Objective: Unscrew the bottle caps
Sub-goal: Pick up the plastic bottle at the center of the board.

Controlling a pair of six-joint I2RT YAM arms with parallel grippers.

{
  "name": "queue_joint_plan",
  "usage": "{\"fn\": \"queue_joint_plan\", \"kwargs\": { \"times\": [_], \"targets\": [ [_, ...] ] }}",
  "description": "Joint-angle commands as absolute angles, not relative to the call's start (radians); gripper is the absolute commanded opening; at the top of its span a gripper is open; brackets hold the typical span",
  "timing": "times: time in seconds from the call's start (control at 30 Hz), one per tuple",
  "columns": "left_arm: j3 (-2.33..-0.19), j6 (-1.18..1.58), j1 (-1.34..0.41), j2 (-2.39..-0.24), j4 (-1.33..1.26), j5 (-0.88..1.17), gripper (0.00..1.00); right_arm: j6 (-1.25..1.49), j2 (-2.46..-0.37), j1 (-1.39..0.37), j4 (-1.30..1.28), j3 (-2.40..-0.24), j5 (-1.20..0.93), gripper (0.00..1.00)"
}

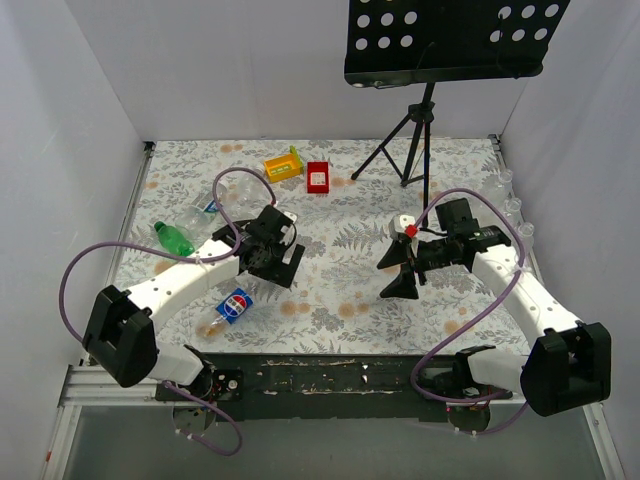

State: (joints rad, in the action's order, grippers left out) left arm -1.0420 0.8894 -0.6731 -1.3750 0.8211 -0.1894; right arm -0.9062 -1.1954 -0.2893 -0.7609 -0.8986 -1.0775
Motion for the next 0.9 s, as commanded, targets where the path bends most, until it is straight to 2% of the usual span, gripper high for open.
{"fn": "queue_joint_plan", "kwargs": {
  "times": [0.0, 0.13, 0.3, 0.47, 0.6, 0.7, 0.87],
  "targets": [
    [-1.020, 0.735, -0.667, -1.345, 0.841, -0.247, 0.98, -0.902, -1.175, -0.291, -0.701, -0.873, -1.135, 0.81],
    [-0.948, 0.606, -0.666, -1.290, 0.779, -0.246, 0.98, -0.902, -1.175, -0.293, -0.686, -0.858, -1.138, 0.81],
    [-0.928, 0.588, -0.658, -1.249, 0.701, -0.210, 0.98, -0.900, -1.177, -0.287, -0.680, -0.854, -1.143, 0.81],
    [-1.001, 0.616, -0.494, -1.271, 0.532, -0.031, 0.98, -0.899, -1.177, -0.284, -0.681, -0.853, -1.150, 0.81],
    [-1.193, 0.834, -0.338, -1.455, 0.621, 0.066, 0.98, -0.893, -1.161, -0.279, -0.670, -0.842, -1.149, 0.81],
    [-1.242, 1.013, -0.290, -1.525, 0.617, 0.049, 0.98, -0.879, -1.146, -0.268, -0.647, -0.824, -1.149, 0.82],
    [-1.261, 1.343, -0.290, -1.538, 0.590, -0.214, 0.98, -0.873, -1.143, -0.259, -0.643, -0.819, -1.164, 0.82]
  ]
}}
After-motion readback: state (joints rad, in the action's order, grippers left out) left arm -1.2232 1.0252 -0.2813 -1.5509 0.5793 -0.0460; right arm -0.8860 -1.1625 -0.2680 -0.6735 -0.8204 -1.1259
